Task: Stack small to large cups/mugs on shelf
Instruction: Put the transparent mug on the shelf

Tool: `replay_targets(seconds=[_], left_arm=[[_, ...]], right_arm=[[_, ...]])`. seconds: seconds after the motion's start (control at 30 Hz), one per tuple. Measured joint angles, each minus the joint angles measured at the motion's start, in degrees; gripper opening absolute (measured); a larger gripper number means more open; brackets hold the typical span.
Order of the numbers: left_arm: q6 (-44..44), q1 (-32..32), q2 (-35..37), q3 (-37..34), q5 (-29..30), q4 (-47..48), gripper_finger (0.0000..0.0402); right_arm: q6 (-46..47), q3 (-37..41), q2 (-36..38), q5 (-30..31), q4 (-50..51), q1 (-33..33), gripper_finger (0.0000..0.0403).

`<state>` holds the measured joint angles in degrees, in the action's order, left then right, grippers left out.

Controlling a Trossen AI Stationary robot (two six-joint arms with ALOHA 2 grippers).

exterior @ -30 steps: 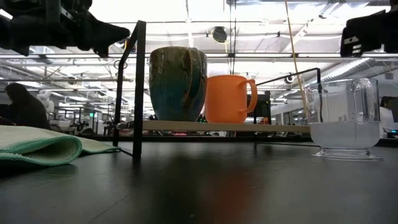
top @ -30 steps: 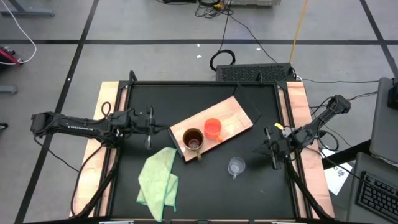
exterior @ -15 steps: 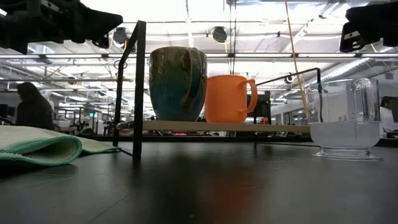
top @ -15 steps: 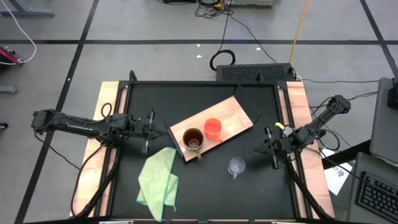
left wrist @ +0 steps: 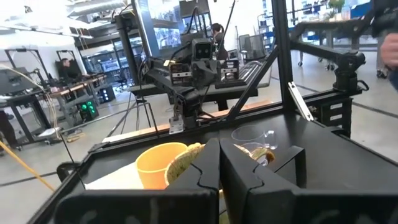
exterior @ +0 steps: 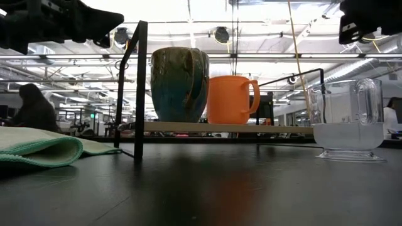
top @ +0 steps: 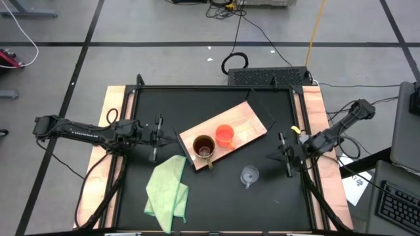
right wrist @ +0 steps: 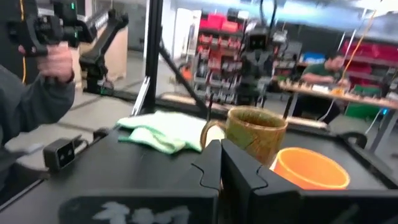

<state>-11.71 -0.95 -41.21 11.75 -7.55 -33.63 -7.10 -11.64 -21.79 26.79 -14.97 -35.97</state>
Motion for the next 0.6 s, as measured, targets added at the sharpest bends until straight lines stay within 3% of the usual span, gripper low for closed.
replay_targets(seconds=[0.37,0.6], left_arm=[[-0.1,0.0,0.0,0.0,0.1,0.0,0.0004],[1.9,0.0,0.0,0.0,0.5,-0.6,0.0003]], right_arm=[[8.8,-12.5,-14.4,-0.3,6.3,2.4,0.0000],[17.0,-17.1,-21.4,-8.9,11.0,5.9,0.0000]])
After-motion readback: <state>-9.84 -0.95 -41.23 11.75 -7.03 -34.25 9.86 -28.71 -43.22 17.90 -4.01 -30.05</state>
